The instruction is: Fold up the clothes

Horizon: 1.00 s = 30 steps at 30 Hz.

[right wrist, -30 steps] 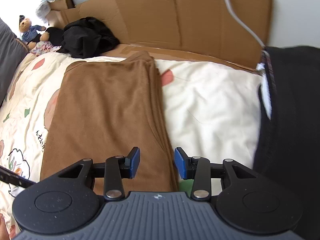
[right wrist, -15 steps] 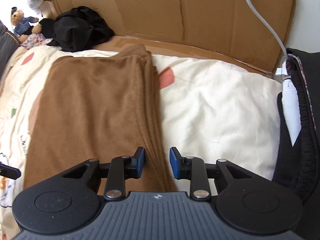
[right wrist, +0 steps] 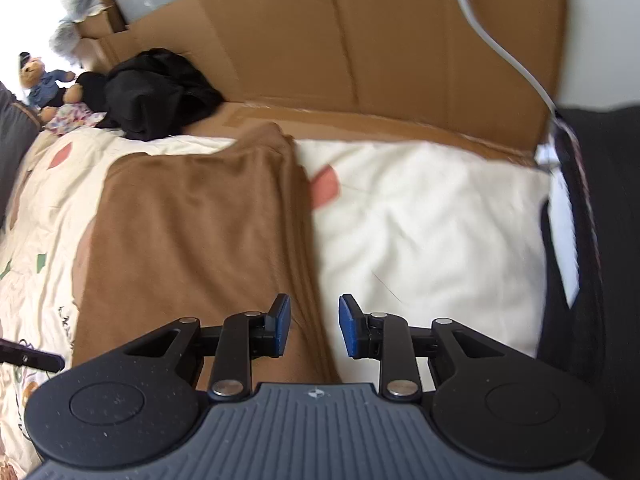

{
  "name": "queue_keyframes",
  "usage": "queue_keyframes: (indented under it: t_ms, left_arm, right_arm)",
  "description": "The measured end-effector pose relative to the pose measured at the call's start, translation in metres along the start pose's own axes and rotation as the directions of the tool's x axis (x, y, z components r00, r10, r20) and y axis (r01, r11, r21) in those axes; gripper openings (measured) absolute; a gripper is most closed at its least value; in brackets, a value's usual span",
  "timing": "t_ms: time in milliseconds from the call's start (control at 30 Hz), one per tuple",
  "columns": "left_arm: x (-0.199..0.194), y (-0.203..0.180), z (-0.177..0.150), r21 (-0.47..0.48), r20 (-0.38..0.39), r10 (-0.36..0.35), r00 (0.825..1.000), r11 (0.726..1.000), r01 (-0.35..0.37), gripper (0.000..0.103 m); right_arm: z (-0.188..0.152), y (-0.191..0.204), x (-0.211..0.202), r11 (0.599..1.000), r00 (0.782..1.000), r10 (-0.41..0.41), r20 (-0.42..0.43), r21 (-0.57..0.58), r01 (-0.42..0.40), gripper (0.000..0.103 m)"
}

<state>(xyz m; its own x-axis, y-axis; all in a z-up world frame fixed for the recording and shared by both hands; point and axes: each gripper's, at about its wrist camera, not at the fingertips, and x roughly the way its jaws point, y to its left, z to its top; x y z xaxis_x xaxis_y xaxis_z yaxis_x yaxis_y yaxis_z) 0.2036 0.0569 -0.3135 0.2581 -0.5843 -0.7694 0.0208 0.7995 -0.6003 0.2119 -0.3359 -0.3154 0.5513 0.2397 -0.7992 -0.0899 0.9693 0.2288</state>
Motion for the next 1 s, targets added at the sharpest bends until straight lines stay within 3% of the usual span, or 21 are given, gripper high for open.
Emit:
queue_keyframes:
  t_ms: [400,733,1000]
  left_arm:
    - [0.007,0.001,0.035,-0.009,0.058,0.032,0.998,0.999,-0.032,0.034]
    - [0.025,0.005,0.063,-0.037,0.089,0.088,0.992,0.996,-0.085,0.038]
    - [0.027,0.002,0.085,-0.046,0.123,0.109,0.986,0.993,-0.104,0.042]
  right_arm:
    - [0.023,0.031,0.041,0.998,0.999,0.004,-0.047,-0.065,-0.007,0.031]
    - [0.026,0.007,0.049,1.0,0.998,-0.015,-0.054,-0.013,0.014,0.031]
    - [0.036,-0.002,0.041,0.999,1.0,0.022,-0.014,0.035,-0.021,0.031]
